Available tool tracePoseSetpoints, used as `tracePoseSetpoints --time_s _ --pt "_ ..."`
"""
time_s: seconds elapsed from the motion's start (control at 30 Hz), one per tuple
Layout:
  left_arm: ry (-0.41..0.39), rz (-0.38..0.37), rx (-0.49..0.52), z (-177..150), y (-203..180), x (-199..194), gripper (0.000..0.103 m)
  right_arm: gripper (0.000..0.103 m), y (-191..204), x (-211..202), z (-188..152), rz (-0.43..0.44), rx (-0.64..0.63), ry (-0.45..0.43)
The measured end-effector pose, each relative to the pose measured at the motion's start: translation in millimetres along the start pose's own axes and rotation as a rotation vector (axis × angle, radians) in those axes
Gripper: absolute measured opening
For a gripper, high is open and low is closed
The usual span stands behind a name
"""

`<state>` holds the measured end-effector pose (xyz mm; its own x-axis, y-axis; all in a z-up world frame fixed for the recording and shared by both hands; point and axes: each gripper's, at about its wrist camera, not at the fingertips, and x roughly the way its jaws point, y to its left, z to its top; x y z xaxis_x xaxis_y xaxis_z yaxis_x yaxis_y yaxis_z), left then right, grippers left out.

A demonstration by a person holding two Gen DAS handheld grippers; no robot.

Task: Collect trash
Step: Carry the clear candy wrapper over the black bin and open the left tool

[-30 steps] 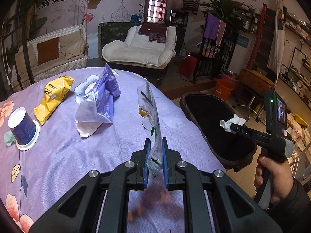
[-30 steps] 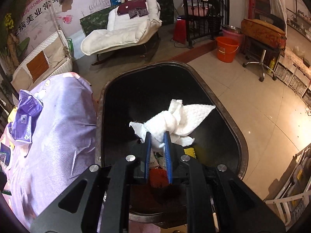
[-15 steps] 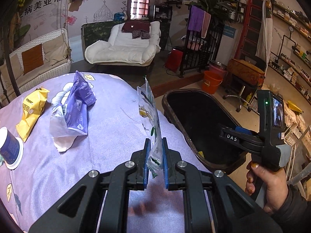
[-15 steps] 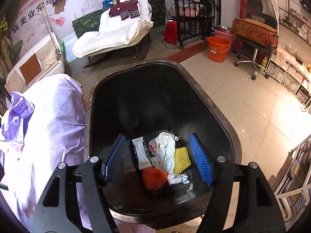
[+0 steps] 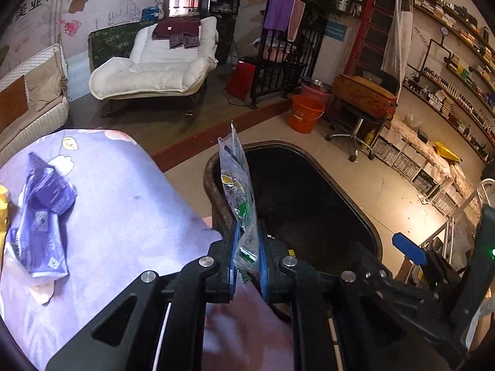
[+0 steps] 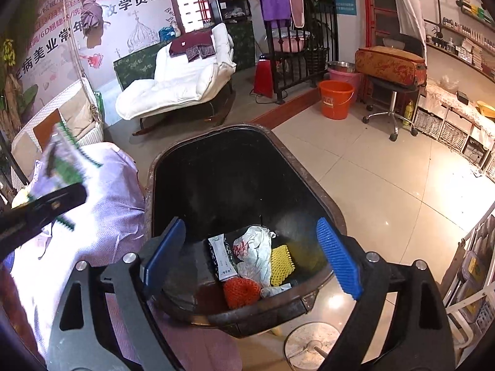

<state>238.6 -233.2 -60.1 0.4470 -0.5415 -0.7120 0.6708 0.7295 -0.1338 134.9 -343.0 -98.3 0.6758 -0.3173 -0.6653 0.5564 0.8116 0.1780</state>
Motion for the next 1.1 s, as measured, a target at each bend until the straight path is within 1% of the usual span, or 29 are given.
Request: tracePoseSetpoints --time_s 0.1,0.2,0.4,0.57,0.67,0.7,0.73,0.77,0.8,0.83,0.87,0.93,1.1 --pt "0.03 -0.052 0.006 9.3 -4.4 20.7 0.012 0.088 -6.1 -1.8 -0.6 -0.001 0.012 -0.003" --pt "0.064 -0.087 0.005 17.1 -7.4 39.8 0.012 0.088 -10.7 -3.0 1.2 -0.006 0.018 -0.008" --pt "0.138 -0.105 0.061 30.4 -21.9 75.3 0.012 0.089 -13.0 -4.0 -0.6 -0.002 0.026 -0.007" --pt "0.174 -0.113 0.132 35.0 -38.0 95.3 0.012 0.089 -13.8 -4.5 -1.4 -0.008 0.025 -0.015" --pt "0.201 -0.116 0.143 38.6 -39.4 105.0 0.017 0.09 -15.2 -3.8 -1.8 -0.011 0.028 -0.012" --pt "0.21 -0.108 0.147 39.4 -40.4 108.2 0.026 0.091 -15.9 -3.2 -2.4 -0.012 0.028 -0.009" --pt "0.214 -0.103 0.15 39.5 -41.8 109.7 0.041 0.091 -17.0 -2.6 -2.4 -0.013 0.027 -0.005" --pt "0.213 -0.101 0.151 39.9 -42.3 110.4 0.05 0.091 -17.7 -2.2 -3.1 -0.014 0.027 -0.001" --pt "0.206 -0.102 0.149 39.6 -42.2 110.3 0.062 0.091 -18.3 -2.4 -3.9 -0.015 0.029 0.001" --pt "0.198 -0.11 0.146 39.1 -44.2 110.9 0.067 0.091 -18.7 -2.5 -4.2 -0.013 0.03 0.003" --pt "0.195 -0.122 0.146 39.6 -45.1 110.3 0.068 0.092 -19.1 -2.6 -5.0 -0.014 0.03 0.004" --pt "0.198 -0.119 0.157 40.6 -46.0 114.2 0.074 0.092 -20.2 -1.5 -5.2 -0.015 0.029 0.007" --pt "0.185 -0.115 0.162 41.8 -48.3 112.5 0.08 0.092 -21.0 -3.0 -5.4 -0.011 0.034 0.007"
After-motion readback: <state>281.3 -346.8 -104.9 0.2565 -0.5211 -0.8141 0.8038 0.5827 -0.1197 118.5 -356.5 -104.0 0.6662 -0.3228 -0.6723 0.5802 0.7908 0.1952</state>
